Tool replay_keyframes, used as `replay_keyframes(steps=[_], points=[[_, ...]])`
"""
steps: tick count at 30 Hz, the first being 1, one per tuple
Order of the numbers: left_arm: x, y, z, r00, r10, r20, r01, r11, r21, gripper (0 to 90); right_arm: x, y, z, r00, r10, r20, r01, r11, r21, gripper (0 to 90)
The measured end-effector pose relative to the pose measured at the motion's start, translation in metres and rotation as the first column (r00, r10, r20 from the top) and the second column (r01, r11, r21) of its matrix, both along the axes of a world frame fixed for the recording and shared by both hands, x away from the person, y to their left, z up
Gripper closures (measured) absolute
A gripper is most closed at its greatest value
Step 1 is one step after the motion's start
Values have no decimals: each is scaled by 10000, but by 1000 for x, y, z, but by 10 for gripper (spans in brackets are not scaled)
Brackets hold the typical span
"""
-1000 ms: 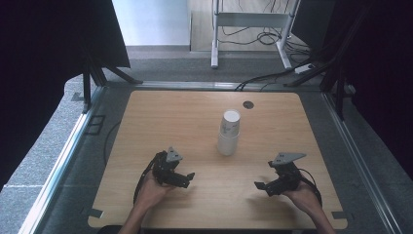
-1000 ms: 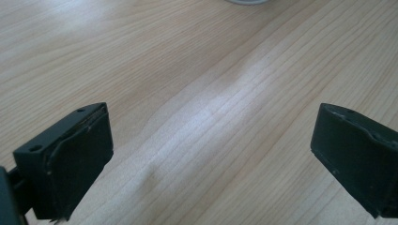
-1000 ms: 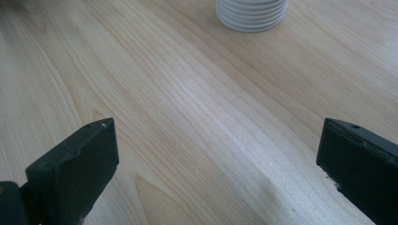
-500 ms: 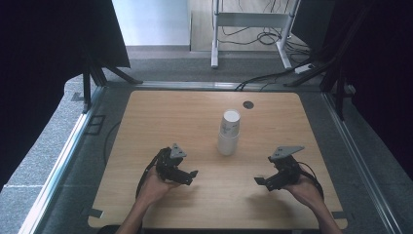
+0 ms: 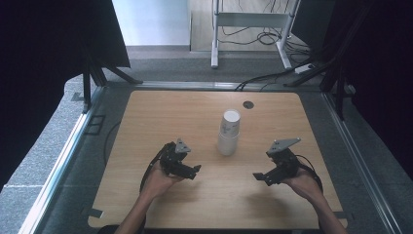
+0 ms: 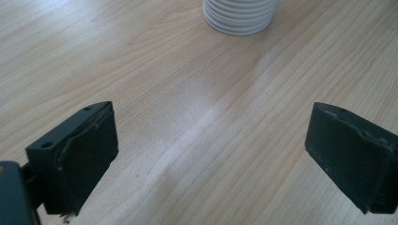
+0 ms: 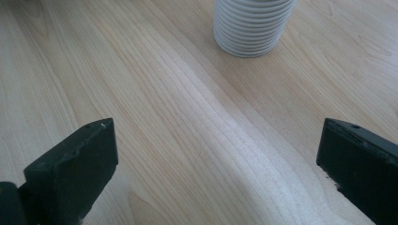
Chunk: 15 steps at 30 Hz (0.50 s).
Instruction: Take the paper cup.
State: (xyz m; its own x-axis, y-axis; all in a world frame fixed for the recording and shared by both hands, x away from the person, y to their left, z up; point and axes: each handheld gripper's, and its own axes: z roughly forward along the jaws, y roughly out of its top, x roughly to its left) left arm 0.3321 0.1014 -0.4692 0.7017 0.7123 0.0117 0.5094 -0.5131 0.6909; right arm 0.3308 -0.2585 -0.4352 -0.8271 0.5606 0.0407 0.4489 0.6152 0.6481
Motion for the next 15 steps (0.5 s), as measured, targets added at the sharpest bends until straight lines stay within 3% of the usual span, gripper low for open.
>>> replay_keyframes(steps=[15], points=[[16,-12,8,9998,-171,93,172,9998,-135,67,19,10,16,9994,191,-290,-194,9997,-112,0]])
